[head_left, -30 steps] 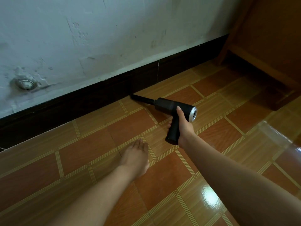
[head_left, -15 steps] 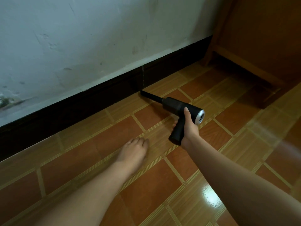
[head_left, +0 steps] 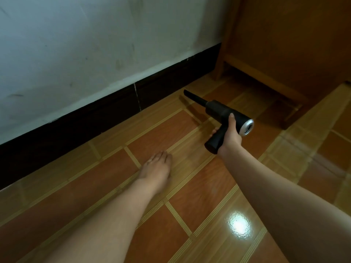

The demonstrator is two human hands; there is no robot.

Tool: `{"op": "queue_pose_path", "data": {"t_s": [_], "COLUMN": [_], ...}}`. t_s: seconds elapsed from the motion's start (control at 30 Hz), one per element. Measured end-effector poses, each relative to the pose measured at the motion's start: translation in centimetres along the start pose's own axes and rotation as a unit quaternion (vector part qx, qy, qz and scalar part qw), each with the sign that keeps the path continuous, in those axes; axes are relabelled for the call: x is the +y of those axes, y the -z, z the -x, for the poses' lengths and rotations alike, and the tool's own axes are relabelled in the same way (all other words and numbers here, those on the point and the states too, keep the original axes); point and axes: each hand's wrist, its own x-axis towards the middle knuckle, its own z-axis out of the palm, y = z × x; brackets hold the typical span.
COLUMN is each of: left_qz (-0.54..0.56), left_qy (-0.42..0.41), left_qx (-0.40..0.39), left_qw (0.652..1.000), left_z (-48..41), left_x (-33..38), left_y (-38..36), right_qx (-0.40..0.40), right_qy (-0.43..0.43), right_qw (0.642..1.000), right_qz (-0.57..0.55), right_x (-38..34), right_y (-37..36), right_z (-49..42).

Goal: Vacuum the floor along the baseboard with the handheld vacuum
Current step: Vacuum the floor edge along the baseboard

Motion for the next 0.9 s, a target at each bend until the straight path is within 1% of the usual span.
{"op": "queue_pose_path", "data": {"t_s": [0.3,0.5,0.73,0.9], "left_qz": [-0.065,-0.059,-0.089,-0.088], "left_qy": [-0.004,-0.011,-0.006,-0.013], "left_qx": [0.009,0.014,0.027,0.037], "left_qw": [0.998,0.998,0.996,0.995], "left_z": [-1.8,-2.7,-3.2,-3.4], "left_x": [0.5,0.1,0.3,0.4], "left_y": [0.4,1.6,1.2,1.1], "right_qx": [0.000,0.009,0.003,0.001], "right_qy": [-0.002,0.007,0.016,0.020], "right_qw": [1.000,0.999,0.998,0.998], "right_qz": [-0.031,-0.042,-0.055,-0.057], "right_x": [-2.0,-2.8,-2.4,-2.3], "right_y": [-2.2,-3.7,-4.7,-5.2], "right_z": [-3.2,-4.9,-6.9,-7.6]}}
